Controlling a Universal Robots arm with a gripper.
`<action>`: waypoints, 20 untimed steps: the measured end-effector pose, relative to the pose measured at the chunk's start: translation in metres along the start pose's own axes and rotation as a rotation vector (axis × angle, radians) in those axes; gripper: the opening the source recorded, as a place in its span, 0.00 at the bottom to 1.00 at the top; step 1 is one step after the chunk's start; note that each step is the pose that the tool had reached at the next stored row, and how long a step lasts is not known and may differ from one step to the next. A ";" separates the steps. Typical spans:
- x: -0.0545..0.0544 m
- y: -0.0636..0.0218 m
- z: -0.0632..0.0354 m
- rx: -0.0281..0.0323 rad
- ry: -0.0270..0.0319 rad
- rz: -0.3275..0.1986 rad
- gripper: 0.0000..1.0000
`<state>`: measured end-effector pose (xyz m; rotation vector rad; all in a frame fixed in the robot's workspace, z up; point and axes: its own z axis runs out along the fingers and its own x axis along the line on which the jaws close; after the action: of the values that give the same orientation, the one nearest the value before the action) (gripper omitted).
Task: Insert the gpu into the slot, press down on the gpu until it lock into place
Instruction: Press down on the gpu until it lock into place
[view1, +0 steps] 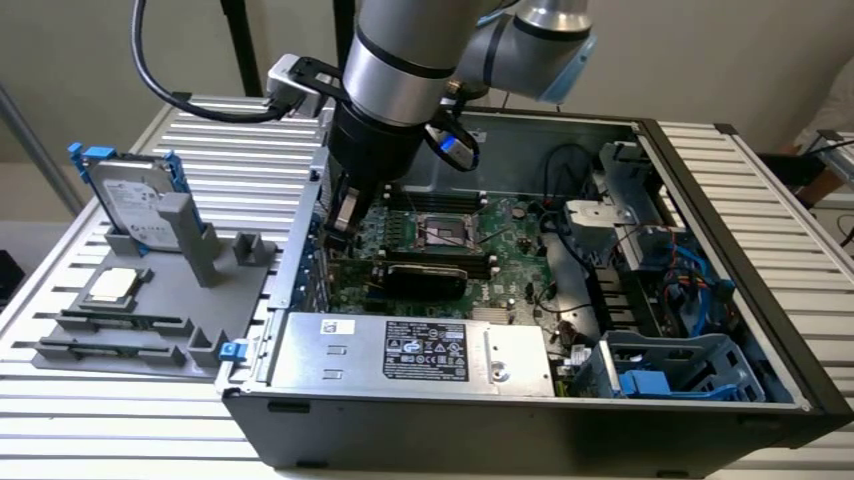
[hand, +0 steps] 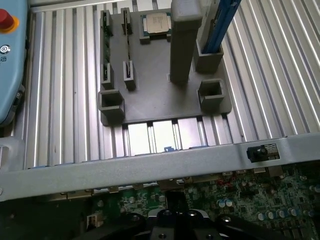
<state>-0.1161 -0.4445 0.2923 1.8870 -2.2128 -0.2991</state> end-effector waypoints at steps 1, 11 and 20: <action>0.000 0.0000 0.0000 0.0004 0.0022 0.001 0.11; 0.000 0.0001 -0.0003 0.0046 0.0287 0.011 0.11; -0.002 0.0006 -0.0008 -0.0098 0.0307 0.025 0.11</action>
<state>-0.1162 -0.4427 0.2932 1.8449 -2.2094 -0.2744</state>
